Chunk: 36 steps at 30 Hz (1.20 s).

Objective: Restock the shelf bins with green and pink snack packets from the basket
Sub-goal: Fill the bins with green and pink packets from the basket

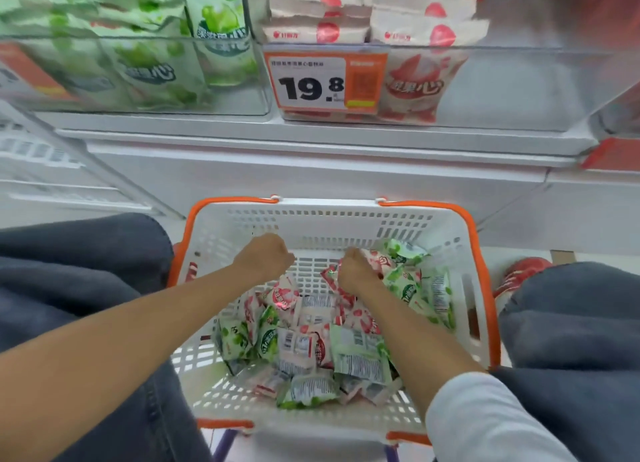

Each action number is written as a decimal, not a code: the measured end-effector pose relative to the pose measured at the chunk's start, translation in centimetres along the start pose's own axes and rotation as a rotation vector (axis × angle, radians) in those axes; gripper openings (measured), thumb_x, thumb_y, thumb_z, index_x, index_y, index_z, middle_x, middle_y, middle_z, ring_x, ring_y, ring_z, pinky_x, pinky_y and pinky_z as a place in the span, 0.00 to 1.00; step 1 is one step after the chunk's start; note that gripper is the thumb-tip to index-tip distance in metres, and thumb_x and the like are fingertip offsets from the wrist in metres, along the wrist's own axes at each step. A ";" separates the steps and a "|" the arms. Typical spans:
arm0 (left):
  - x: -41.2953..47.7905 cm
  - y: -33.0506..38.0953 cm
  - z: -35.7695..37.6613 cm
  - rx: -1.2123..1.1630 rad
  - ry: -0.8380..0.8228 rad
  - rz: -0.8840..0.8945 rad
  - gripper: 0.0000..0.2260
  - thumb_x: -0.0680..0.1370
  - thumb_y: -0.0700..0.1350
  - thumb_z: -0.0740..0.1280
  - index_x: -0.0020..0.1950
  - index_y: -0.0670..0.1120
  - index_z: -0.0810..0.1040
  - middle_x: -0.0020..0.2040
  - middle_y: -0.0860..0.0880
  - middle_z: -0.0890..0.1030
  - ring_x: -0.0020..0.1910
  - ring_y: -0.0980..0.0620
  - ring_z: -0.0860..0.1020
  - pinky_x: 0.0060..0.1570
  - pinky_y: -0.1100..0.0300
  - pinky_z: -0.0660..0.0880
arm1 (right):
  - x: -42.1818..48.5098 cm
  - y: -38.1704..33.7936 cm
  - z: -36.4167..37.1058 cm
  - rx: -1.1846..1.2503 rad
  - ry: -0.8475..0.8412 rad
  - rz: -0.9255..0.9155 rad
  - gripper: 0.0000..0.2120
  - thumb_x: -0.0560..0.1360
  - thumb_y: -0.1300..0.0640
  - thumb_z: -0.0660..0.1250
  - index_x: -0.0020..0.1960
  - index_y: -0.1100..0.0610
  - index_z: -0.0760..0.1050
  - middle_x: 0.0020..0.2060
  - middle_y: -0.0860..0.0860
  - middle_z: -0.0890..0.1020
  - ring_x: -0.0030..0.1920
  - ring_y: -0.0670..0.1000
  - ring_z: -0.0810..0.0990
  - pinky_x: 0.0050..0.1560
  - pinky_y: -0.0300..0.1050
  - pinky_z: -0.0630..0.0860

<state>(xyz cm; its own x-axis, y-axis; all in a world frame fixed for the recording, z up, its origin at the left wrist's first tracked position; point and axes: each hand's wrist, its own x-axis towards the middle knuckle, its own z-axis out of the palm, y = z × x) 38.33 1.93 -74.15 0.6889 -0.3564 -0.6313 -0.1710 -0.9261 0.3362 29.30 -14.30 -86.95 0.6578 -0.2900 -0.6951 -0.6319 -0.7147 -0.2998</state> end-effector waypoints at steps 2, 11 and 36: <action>-0.1 -0.6 0.4 -0.006 -0.017 -0.015 0.11 0.77 0.45 0.64 0.37 0.42 0.76 0.37 0.40 0.80 0.36 0.47 0.76 0.35 0.60 0.71 | 0.7 0.0 0.4 0.035 0.035 0.057 0.34 0.74 0.69 0.57 0.77 0.63 0.50 0.72 0.61 0.64 0.70 0.61 0.67 0.67 0.57 0.69; -0.6 -0.5 0.5 0.052 -0.081 0.023 0.07 0.79 0.43 0.64 0.55 0.44 0.78 0.58 0.39 0.79 0.55 0.43 0.79 0.57 0.54 0.76 | -1.4 -2.2 -2.3 -0.068 0.001 -0.301 0.16 0.78 0.59 0.66 0.65 0.57 0.69 0.57 0.56 0.79 0.55 0.56 0.77 0.52 0.47 0.73; -11.6 23.2 -11.1 -0.549 0.724 0.513 0.26 0.82 0.63 0.49 0.45 0.43 0.74 0.43 0.45 0.79 0.44 0.42 0.76 0.41 0.52 0.68 | -22.1 -5.1 -29.1 1.028 0.857 -0.376 0.28 0.78 0.35 0.58 0.32 0.55 0.76 0.30 0.52 0.80 0.35 0.52 0.80 0.40 0.48 0.75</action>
<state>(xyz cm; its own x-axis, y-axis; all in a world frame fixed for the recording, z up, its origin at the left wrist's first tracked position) 34.20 -14.01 -51.23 0.9125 -0.3641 0.1866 -0.3442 -0.4363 0.8314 29.88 -22.72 -51.04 0.6611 -0.7496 0.0343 -0.1315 -0.1607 -0.9782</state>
